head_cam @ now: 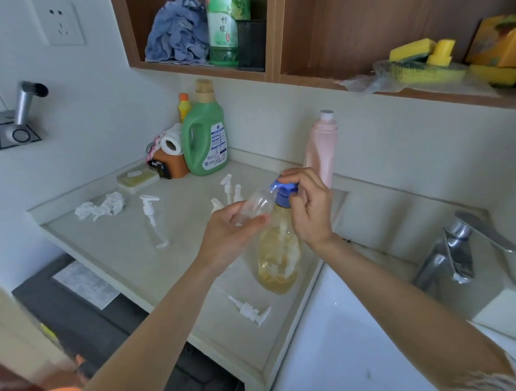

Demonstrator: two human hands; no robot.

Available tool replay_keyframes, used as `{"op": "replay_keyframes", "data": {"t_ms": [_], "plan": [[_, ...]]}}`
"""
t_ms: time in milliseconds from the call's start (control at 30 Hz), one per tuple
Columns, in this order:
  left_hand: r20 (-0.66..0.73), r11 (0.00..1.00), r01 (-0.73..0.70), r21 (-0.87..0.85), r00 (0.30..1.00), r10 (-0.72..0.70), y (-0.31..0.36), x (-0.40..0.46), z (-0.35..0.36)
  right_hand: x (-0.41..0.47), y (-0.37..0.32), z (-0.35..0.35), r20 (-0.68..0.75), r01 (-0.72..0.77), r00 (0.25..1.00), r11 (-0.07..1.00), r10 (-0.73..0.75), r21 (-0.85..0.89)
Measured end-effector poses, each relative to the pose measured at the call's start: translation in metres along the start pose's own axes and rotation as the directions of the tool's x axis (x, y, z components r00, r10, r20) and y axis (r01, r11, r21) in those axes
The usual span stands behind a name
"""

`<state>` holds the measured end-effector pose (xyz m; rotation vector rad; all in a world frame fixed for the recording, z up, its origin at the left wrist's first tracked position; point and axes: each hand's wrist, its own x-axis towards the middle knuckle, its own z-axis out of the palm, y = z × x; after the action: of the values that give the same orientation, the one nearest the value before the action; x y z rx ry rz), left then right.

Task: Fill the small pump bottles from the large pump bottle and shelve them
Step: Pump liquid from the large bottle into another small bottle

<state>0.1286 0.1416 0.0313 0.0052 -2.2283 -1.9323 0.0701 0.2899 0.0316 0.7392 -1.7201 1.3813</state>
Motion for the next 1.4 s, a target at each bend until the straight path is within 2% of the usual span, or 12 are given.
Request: {"op": "replay_keyframes", "data": {"t_ms": [133,267,467,767,900,1167,1400], "plan": [[0.023,0.999,0.035,-0.007,0.999,-0.035,0.001,-0.005,0.0,-0.002,0.001,0.006,-0.043,-0.018,0.999,1.0,0.018,0.007],[0.03,0.996,0.081,-0.046,0.996,-0.08,0.01,-0.01,0.002,0.005,-0.004,-0.001,0.003,-0.012,1.0,1.0,0.012,-0.02],[0.076,0.984,0.085,-0.155,0.994,-0.074,0.026,-0.013,0.003,0.026,-0.009,-0.007,0.065,-0.022,0.998,0.999,0.025,-0.045],[0.144,0.96,0.167,-0.226,0.98,-0.137,0.02,-0.007,0.002,-0.005,-0.002,0.001,0.006,-0.015,1.0,1.0,0.015,-0.004],[0.182,0.941,0.224,-0.255,0.967,-0.181,0.008,-0.005,0.0,-0.015,0.002,0.007,0.003,0.003,1.0,0.998,-0.003,-0.056],[0.286,0.943,0.229,-0.241,0.945,-0.156,0.019,-0.003,-0.005,0.01,-0.012,-0.015,0.142,-0.028,0.989,0.998,0.035,-0.056],[0.358,0.921,0.288,-0.264,0.915,-0.184,0.027,0.001,-0.008,0.008,-0.012,-0.011,0.091,-0.059,0.994,0.997,0.063,-0.046]]}}
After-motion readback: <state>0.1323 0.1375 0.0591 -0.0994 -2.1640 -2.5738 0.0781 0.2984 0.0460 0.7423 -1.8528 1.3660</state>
